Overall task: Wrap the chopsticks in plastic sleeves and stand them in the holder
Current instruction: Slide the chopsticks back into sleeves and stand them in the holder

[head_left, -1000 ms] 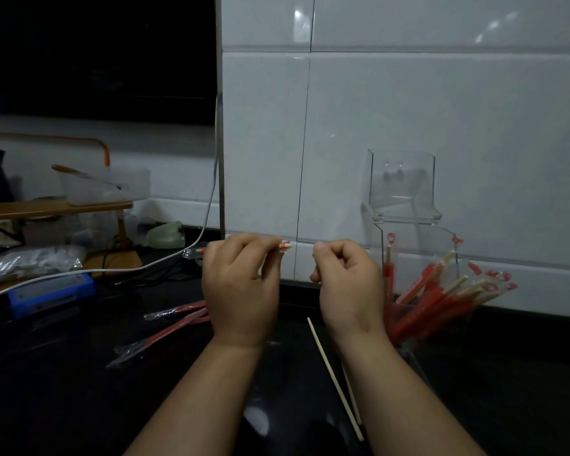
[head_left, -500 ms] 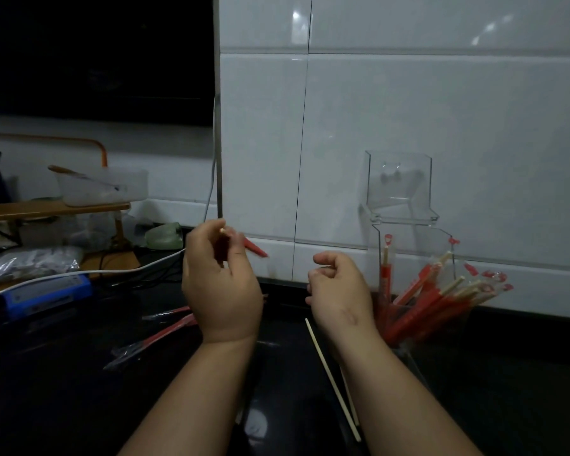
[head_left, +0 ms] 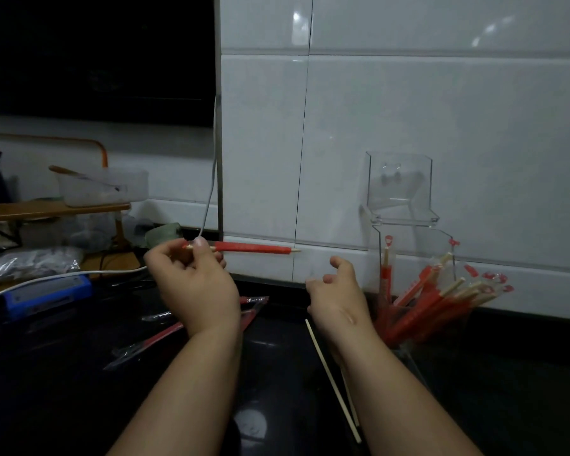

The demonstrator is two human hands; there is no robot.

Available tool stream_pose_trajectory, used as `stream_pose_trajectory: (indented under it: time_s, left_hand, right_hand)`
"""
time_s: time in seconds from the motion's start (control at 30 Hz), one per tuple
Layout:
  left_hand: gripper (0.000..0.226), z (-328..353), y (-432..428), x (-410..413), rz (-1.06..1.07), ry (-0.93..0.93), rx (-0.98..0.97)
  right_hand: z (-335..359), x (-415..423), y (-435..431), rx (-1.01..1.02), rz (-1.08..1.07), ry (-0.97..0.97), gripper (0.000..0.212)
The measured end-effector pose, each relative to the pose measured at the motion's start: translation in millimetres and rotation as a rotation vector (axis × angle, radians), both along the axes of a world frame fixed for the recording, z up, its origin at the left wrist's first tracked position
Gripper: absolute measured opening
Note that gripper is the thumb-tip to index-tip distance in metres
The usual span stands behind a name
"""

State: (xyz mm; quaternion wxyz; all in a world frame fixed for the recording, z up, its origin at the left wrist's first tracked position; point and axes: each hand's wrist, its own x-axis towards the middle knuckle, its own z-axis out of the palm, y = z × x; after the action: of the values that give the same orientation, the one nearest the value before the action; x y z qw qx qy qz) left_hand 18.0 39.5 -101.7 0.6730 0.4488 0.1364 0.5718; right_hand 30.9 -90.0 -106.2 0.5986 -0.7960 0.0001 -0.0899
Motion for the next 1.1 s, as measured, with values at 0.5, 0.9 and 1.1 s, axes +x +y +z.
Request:
stream_pose_trajectory:
  time_s: [0.5, 0.9, 1.1]
  left_hand:
    - [0.012, -1.9, 6.6, 8.1, -0.125, 0.064, -0.243]
    - [0.028, -4.0, 7.7, 7.9, -0.192, 0.088, -0.367]
    - [0.024, -4.4, 8.7, 10.1, -0.207, 0.086, -0.434]
  right_hand:
    - [4.1, -0.1, -1.3, 0.494, -0.061, -0.092, 0.024]
    - [8.1, -8.1, 0.1, 0.403, -0.066, -0.133, 0.023]
    - [6.8, -7.9, 2.5, 0.371, -0.096, -0.231, 0.019]
